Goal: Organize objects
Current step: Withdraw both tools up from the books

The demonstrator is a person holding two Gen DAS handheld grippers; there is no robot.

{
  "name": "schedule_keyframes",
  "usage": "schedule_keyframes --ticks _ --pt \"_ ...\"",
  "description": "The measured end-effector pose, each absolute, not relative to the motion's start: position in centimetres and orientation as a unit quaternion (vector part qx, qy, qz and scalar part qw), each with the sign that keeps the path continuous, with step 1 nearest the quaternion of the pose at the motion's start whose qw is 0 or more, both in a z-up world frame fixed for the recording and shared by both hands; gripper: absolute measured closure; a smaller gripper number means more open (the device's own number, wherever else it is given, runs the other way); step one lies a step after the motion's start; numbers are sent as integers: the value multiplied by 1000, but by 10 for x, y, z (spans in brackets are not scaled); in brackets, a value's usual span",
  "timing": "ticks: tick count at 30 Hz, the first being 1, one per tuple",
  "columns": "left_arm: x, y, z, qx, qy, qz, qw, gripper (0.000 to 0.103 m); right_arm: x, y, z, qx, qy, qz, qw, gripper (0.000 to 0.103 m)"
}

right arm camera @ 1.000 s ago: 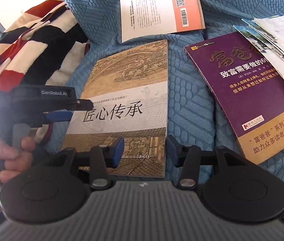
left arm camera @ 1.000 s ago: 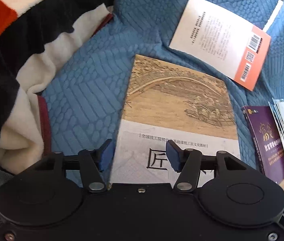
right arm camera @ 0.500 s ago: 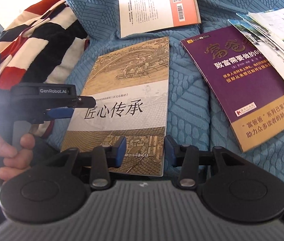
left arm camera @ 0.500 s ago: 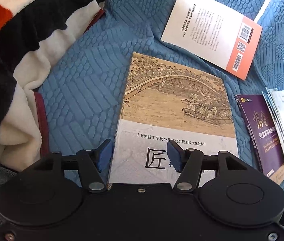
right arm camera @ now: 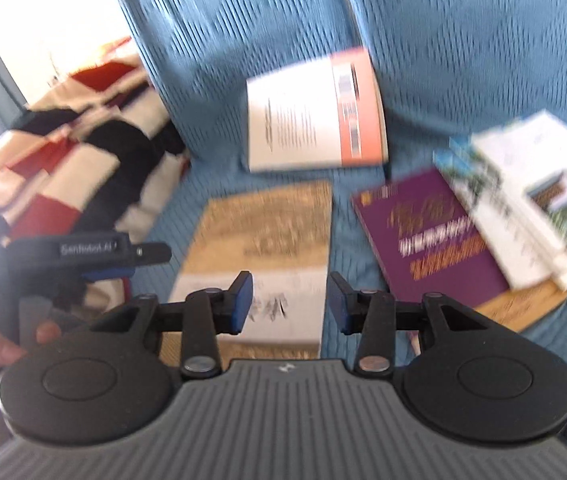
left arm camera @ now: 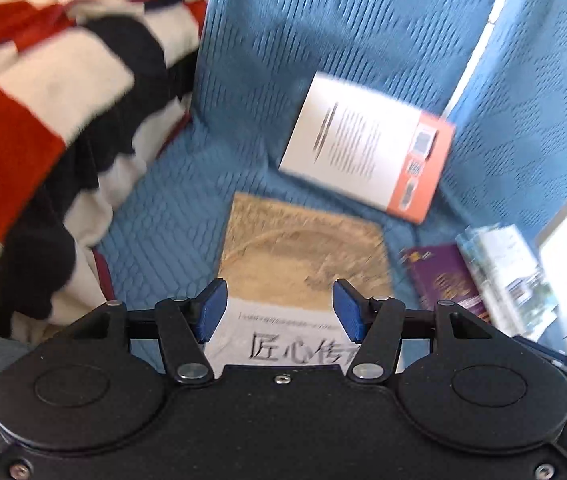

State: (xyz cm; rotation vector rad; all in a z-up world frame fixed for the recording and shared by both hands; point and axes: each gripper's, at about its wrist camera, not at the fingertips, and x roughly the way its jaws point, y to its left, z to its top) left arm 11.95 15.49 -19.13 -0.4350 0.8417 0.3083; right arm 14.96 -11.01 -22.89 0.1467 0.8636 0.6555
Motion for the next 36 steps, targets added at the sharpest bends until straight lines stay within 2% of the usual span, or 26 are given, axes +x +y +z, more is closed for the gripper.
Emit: schedule_keyframes --ticks 7,15,19,22,25,27,34,36 --pt "103 141 -131 -198 346 130 908 43 141 -125 -169 74 345 325 877 58" --pt "87 117 -94 -183 315 107 925 36 128 -138 -132 77 310 329 889 58" --pt "81 105 -82 -175 306 96 931 31 121 -146 -122 72 300 323 895 58" --pt "77 98 -76 -175 303 89 933 23 116 -151 -119 68 298 317 898 58" --pt "73 89 -71 -167 299 77 936 21 112 -155 -119 68 300 310 899 58" --pt "68 82 -69 -161 301 64 938 15 110 -158 -119 69 302 309 899 58" --pt "48 70 -63 -155 302 72 938 9 99 -171 -112 70 306 296 902 58" --pt "46 68 -62 -154 301 67 939 4 96 -174 -111 67 305 291 904 58"
